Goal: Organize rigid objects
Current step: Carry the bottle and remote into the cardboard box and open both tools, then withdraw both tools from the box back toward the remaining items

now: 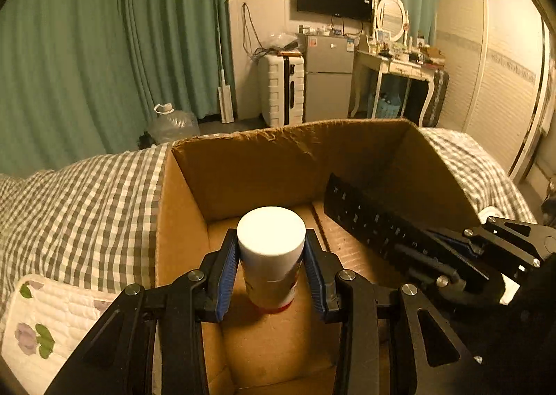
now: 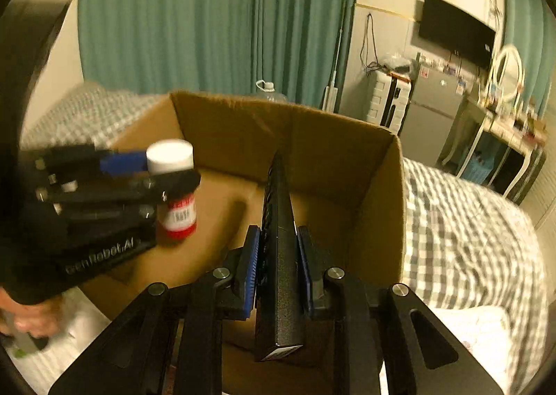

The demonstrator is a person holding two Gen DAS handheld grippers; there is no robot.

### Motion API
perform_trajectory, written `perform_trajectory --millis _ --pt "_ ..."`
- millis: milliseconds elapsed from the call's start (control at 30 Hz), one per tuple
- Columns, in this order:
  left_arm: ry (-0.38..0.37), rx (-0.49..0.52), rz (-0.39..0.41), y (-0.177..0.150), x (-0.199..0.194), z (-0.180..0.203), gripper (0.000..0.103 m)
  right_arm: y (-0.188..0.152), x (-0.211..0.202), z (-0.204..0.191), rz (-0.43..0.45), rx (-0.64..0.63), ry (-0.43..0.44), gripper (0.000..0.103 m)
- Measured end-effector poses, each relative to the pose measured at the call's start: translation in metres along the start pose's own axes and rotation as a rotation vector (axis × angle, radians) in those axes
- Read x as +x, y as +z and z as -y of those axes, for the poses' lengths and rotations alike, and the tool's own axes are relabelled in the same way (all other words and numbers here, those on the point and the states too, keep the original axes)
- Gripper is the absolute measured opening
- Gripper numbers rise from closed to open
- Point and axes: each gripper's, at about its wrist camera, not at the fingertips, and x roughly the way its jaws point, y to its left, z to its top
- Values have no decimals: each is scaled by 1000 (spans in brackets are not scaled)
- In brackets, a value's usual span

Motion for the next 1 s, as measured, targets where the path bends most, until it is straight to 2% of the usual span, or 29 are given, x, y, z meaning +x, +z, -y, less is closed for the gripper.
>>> perform_trajectory --millis 167,267,333,367,433,600,667,733,833,1000 --pt "-10 -17 2 2 -1 -3 40 -2 5 2 -19 -3 6 20" --pt "-20 -34 7 8 -2 -10 49 0 2 -2 -20 -22 -33 20" --pt "-5 -40 4 10 -4 -12 50 4 -8 -7 8 -37 -58 22" --pt "-4 -44 5 12 -7 -13 50 6 -12 -8 20 -39 -68 25" --pt "6 -44 24 16 -18 -14 50 11 -23 -7 51 -30 -85 44" --pt "80 -26 105 28 -57 -17 58 24 -62 -4 145 -3 -124 51" --pt "117 -23 139 31 -79 -21 58 29 -79 -8 184 -13 -148 66" --pt "130 -34 168 34 -96 -26 59 33 -101 -12 242 -23 -186 91" --pt "154 -62 218 41 -126 -32 60 42 -133 -18 335 -20 -229 94" --pt "169 -61 311 44 -172 -36 61 55 -180 -20 436 38 -194 103"
